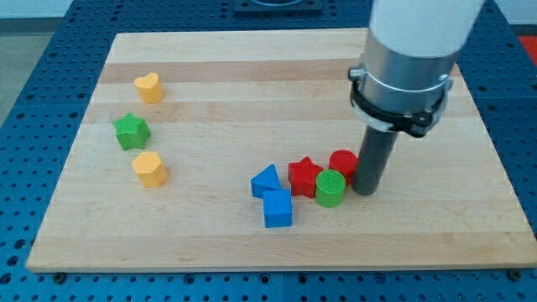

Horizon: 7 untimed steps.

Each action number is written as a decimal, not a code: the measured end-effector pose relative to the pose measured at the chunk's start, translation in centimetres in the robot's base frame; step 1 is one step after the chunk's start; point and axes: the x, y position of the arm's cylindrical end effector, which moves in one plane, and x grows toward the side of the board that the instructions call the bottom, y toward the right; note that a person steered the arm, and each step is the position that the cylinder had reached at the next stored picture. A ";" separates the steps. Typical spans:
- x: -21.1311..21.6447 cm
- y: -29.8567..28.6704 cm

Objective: Push the yellow heart top right to the green star

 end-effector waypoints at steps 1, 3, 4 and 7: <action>0.0 -1.3; 0.0 -1.0; 0.0 0.7; -8.0 1.2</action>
